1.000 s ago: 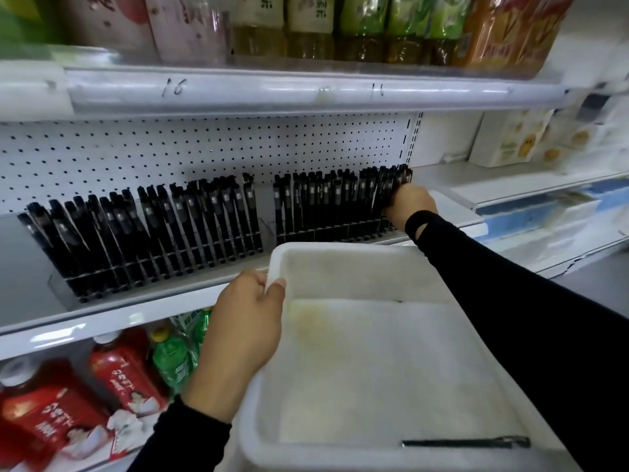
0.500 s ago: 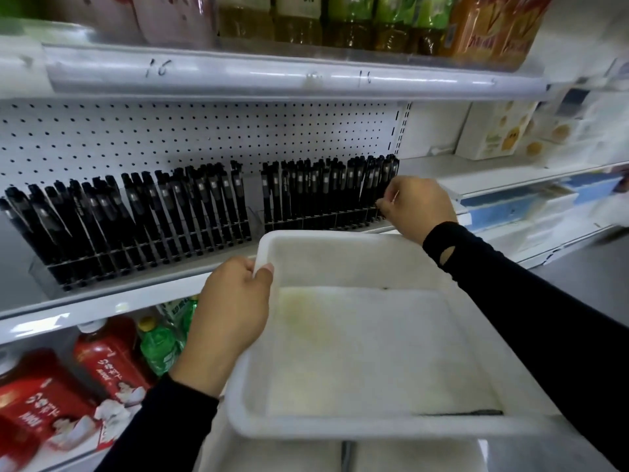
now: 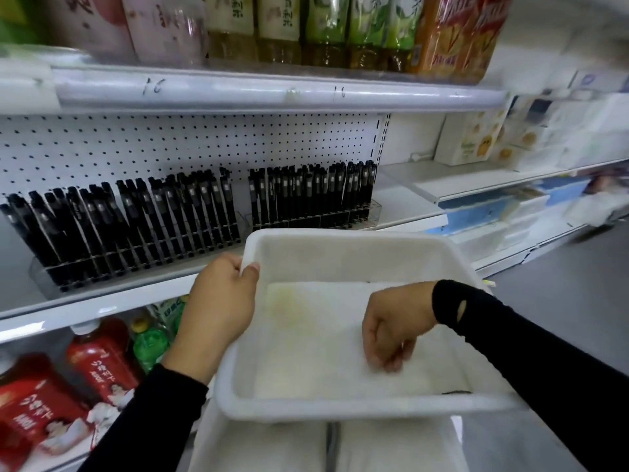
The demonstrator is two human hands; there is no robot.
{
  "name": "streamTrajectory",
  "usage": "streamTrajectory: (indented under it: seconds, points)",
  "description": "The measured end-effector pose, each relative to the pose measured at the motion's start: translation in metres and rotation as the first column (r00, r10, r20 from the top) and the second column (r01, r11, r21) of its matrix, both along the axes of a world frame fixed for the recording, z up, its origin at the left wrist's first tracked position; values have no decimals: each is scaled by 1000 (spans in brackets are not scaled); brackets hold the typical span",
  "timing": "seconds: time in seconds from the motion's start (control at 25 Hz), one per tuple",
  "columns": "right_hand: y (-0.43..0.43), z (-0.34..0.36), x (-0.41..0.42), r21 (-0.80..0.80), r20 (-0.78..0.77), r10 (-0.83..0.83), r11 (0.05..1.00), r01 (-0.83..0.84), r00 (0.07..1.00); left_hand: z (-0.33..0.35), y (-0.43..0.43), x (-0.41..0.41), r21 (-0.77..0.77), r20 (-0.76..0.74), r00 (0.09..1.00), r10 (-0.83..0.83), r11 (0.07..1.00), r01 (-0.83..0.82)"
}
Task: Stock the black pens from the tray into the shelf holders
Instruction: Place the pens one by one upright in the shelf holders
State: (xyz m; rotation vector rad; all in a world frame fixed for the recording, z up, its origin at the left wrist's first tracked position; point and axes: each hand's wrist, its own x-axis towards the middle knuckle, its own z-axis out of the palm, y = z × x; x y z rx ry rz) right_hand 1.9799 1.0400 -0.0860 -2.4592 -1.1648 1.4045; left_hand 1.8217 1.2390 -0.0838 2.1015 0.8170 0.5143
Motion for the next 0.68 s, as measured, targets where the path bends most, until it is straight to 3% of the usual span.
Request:
streamTrajectory:
  seconds: [0.16,0.4,0.52,0.68]
  points:
    - [-1,5,-14,-109,-170,64,991,-83,983,-1,2,1,7,6,1000,18,1000,-18]
    - [6,-11,-23,-145,-64,42,988,-51,997,-4,5,3,-12,32,999,5,1000,-5]
    - [1,-5,-25,-64,-134,106,991,-116,985,-6,8,3,-18,36,999,12,1000,-12]
    - [1,-10,-26,53,-169,-10,998,20,986,-7,10,3,-20,36,999,14,1000,-13]
